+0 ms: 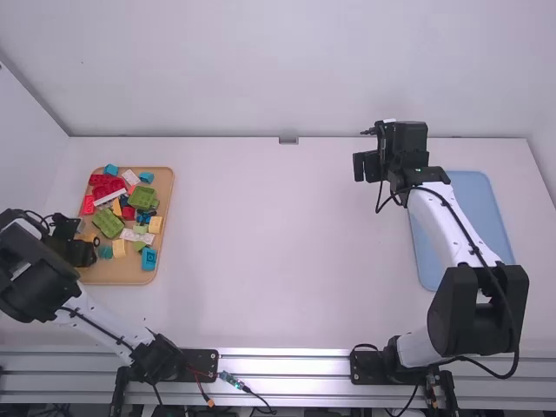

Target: Assemble lego blocks to make yellow taxi

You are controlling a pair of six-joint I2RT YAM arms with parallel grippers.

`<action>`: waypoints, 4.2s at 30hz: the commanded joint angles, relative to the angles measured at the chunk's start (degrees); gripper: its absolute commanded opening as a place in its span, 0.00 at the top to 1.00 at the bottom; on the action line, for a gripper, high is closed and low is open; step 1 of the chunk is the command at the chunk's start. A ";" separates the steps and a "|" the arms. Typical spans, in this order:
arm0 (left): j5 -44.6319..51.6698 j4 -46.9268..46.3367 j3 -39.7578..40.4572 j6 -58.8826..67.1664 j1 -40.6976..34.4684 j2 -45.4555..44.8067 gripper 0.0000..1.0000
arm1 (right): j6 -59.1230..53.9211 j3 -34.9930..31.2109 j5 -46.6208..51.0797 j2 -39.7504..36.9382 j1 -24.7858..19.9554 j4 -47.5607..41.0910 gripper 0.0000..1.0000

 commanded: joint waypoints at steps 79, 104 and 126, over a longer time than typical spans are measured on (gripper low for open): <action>-4.19 -1.46 -12.87 1.68 -88.08 -12.32 0.86 | 2.21 1.33 0.31 -1.83 -3.63 -3.72 0.01; -7.64 -1.86 -12.48 -1.11 -87.58 -12.34 0.01 | 1.14 1.33 0.31 -2.12 -2.84 -3.63 0.01; -18.11 -10.82 2.73 -25.70 -51.04 -24.65 0.01 | 1.18 1.33 0.31 -2.12 -2.78 -2.60 0.01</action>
